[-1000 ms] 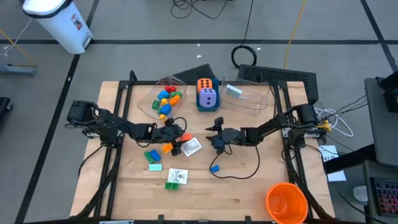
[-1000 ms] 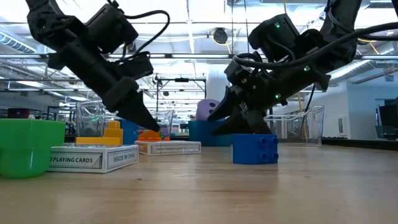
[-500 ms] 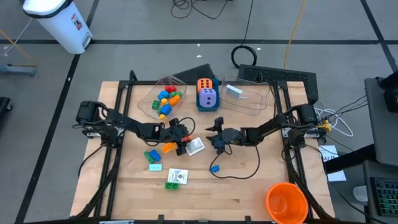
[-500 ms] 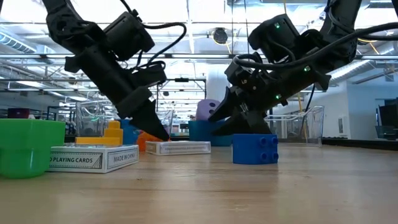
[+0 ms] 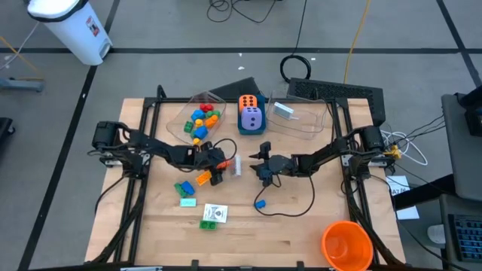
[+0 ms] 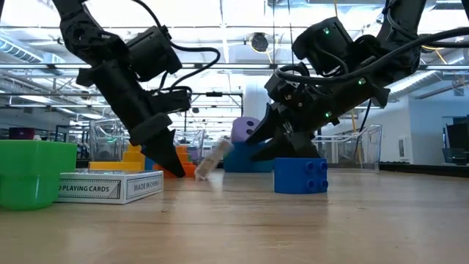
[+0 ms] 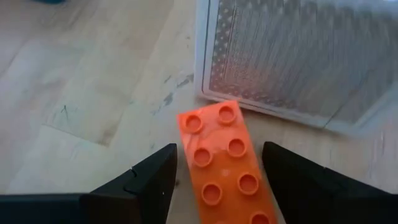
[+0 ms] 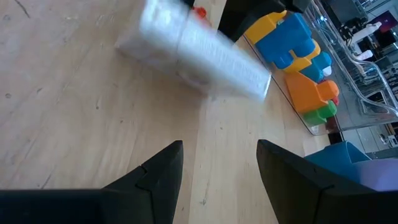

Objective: Pick & Place Toys
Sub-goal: Put the orange game piece into the left transparent bin

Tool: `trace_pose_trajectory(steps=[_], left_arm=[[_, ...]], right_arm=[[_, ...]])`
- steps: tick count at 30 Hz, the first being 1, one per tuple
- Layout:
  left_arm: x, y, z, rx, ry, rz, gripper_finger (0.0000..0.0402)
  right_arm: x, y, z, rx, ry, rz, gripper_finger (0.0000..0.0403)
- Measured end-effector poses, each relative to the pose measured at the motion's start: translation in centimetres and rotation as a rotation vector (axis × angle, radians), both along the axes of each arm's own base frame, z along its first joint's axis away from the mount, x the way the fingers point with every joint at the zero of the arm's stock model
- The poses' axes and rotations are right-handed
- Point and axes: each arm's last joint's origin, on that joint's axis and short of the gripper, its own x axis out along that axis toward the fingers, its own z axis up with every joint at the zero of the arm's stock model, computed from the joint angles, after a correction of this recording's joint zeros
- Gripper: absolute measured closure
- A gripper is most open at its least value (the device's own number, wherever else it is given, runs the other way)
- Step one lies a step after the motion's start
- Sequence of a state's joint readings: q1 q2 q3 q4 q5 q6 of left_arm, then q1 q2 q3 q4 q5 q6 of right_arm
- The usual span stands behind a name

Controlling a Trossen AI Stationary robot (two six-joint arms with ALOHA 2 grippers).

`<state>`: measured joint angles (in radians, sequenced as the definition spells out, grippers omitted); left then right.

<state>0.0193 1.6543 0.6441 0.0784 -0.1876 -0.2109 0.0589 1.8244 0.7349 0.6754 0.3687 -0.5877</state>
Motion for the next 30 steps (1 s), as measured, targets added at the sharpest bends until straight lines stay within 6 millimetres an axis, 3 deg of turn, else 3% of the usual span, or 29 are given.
trace_pose_trajectory(steps=[6, 13, 15, 24, 30], left_arm=[[0.0, -0.1, 0.0, -0.028, 0.005, -0.013, 0.0164], [0.5, -0.1, 0.5, -0.032, 0.001, -0.024, 0.0256], [0.9, -0.2, 1.2, -0.032, 0.032, -0.039, 0.0263], [1.9, -1.6, 9.1, 0.084, 0.219, -0.064, 0.0263], [0.1, -1.9, 14.7, 0.213, 0.363, 0.005, 0.0258]], right_arm=[[0.0, 0.0, 0.0, 0.000, 0.000, 0.000, 0.0206], [0.0, 0.0, 0.0, 0.000, 0.000, 0.000, 0.0206], [0.0, 0.0, 0.0, 0.000, 0.000, 0.000, 0.0206], [0.0, 0.0, -0.1, 0.001, 0.008, 0.001, 0.0206], [-0.1, 0.0, -0.2, 0.021, 0.014, -0.010, 0.0206]])
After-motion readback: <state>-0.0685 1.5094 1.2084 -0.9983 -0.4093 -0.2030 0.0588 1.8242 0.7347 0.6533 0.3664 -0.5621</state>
